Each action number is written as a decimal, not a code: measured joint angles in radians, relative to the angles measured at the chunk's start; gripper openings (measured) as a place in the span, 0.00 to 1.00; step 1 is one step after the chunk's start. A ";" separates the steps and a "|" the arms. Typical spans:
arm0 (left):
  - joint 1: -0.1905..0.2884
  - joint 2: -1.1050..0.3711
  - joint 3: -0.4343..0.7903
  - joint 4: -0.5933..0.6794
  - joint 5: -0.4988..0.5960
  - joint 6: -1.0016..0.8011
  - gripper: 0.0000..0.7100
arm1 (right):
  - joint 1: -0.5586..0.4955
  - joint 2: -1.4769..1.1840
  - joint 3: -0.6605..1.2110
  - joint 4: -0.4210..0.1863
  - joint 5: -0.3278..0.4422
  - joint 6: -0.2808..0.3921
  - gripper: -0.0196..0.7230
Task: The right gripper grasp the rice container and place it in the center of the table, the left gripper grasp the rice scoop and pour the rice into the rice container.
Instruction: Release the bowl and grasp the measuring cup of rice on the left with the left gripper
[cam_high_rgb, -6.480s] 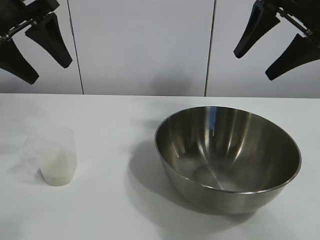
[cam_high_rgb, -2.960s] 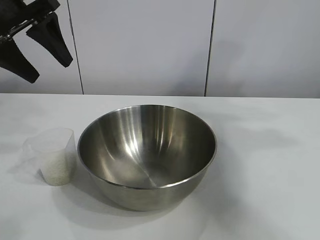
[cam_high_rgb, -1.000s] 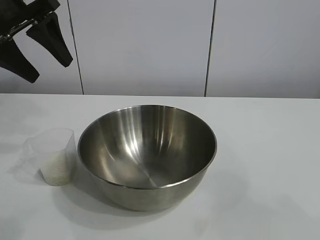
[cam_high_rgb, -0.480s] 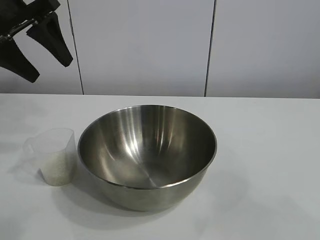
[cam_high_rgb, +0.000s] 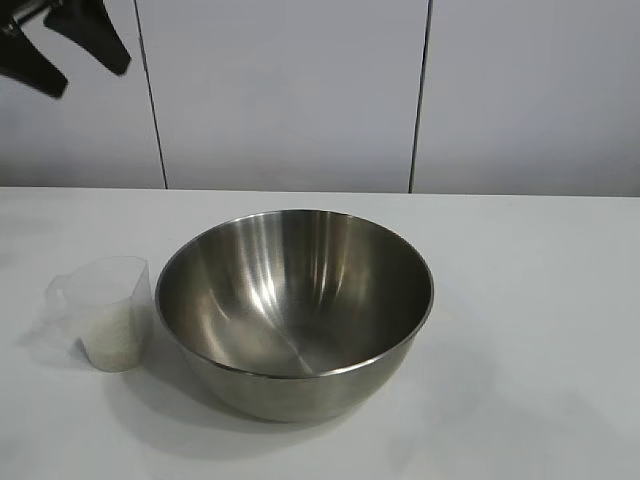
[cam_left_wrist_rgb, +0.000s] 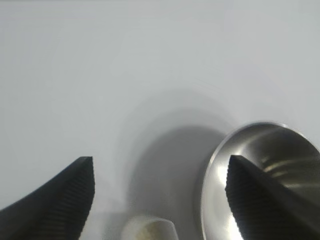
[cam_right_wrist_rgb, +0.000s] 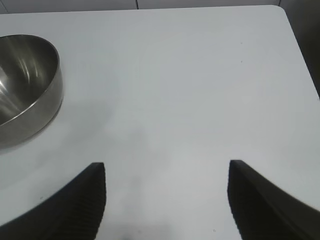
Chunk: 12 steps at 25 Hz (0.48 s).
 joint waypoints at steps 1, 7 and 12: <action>-0.017 -0.050 0.061 -0.004 -0.058 0.015 0.75 | 0.000 0.000 0.000 0.000 -0.001 0.000 0.66; -0.119 -0.413 0.486 -0.017 -0.460 0.058 0.75 | 0.000 0.000 0.000 0.000 -0.004 0.000 0.66; -0.185 -0.609 0.828 -0.031 -0.737 0.072 0.75 | 0.000 0.000 0.000 0.000 -0.004 0.000 0.66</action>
